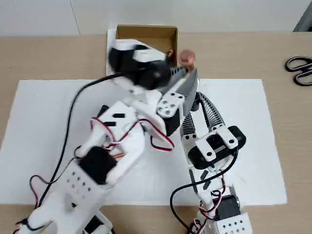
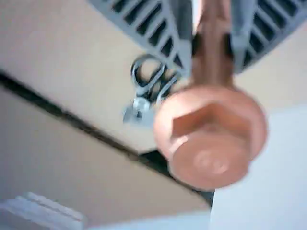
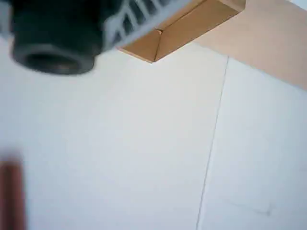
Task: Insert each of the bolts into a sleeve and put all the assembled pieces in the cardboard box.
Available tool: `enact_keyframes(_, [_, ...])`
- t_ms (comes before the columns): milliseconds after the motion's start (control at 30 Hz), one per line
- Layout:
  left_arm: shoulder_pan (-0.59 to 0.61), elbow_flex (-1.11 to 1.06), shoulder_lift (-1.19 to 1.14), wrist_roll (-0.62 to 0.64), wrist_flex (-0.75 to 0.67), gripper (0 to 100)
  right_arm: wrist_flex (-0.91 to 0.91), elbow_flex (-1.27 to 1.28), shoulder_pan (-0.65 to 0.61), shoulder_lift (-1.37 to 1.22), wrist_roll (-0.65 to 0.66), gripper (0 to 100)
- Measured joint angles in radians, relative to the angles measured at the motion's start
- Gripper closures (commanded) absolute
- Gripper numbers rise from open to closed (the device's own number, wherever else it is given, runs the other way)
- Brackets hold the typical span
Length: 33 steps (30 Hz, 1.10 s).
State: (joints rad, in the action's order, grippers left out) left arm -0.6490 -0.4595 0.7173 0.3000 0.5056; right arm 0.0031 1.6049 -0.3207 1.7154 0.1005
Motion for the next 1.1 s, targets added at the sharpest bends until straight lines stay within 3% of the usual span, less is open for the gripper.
enact_keyframes(133, [0.031, 0.003, 0.012, -0.029, 0.02, 99, 0.0, 0.0, 0.0, 0.0, 0.0, 99.5])
enact_keyframes(367, [0.02, 0.003, 0.084, -0.031, 0.172, 99, 0.0, 0.0, 0.0, 0.0, 0.0, 99.5])
enact_keyframes(1100, [-0.014, 0.003, 0.066, 0.005, 0.175, 99, 0.0, 0.0, -0.002, 0.0, 0.0, 99.5])
